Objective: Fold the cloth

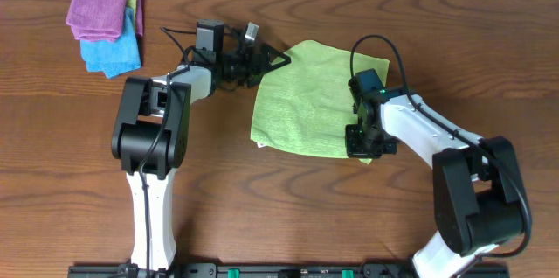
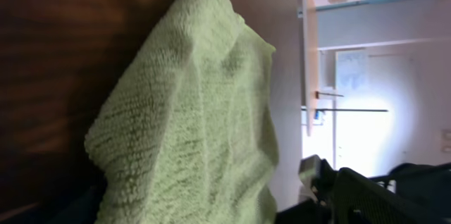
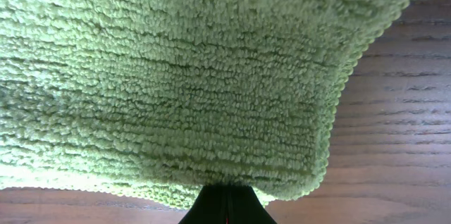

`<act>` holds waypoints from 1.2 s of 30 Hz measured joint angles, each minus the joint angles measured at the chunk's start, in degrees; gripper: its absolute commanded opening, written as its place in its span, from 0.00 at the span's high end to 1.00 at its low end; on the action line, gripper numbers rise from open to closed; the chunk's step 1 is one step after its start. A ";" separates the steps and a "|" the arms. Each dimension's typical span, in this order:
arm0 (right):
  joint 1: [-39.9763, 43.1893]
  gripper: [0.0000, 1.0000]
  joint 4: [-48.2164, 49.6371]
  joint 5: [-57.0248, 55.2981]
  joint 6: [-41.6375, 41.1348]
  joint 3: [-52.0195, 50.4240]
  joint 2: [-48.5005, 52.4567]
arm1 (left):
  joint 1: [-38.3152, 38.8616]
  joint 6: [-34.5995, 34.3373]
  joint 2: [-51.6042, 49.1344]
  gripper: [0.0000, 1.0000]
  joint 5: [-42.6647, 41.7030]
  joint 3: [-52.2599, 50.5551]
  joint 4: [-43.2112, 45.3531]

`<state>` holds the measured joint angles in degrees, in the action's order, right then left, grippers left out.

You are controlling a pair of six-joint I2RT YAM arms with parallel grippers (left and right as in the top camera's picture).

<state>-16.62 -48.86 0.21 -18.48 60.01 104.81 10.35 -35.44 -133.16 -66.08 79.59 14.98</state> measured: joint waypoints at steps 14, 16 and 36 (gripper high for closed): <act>0.02 0.98 0.17 0.02 0.07 0.00 0.00 | -0.39 -0.55 -0.24 0.05 -5.31 0.28 -7.93; 0.02 0.98 0.20 0.02 0.09 0.00 0.00 | -0.59 -0.57 -0.24 0.05 -4.57 0.28 -7.23; 0.13 0.98 0.52 0.68 0.96 0.00 -0.09 | 2.84 -12.74 -7.21 0.05 4.28 9.97 8.70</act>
<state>-16.49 -48.34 0.89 -17.52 60.01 104.73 13.19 -48.18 -140.38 -61.80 89.56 23.68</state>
